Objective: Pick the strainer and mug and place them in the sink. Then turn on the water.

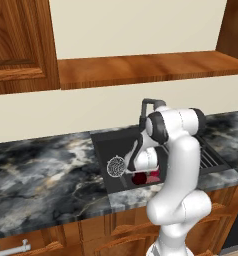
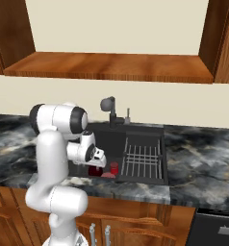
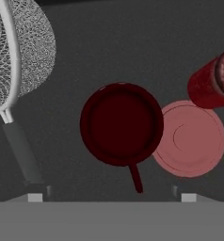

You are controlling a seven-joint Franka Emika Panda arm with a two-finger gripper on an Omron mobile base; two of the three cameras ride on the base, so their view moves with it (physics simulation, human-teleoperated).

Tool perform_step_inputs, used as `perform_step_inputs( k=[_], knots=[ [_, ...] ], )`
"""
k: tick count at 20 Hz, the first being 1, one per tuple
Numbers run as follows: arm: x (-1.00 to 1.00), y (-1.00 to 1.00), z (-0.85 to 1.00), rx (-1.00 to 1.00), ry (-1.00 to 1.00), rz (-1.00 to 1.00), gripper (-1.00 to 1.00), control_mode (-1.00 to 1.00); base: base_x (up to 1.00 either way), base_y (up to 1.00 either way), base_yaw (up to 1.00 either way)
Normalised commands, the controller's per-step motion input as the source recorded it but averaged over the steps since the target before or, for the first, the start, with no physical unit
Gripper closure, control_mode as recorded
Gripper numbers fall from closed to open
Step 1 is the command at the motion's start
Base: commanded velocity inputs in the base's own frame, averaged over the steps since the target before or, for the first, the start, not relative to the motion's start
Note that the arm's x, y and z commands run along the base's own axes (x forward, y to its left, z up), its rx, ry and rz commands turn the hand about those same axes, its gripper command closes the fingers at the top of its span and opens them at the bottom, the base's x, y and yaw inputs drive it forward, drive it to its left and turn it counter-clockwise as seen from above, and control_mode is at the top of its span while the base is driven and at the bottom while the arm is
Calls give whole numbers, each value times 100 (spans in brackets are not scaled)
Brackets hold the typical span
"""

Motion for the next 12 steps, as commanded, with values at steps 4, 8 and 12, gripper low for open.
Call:
perform_step_inputs(
  k=[4,8,12],
  knots=[
    [0,0,43,0,0,0,-100,-100,0,0,0],
    [-9,0,34,0,0,0,-100,-100,0,0,0],
    [-22,0,32,0,0,0,-100,-100,0,0,0]
  ],
)
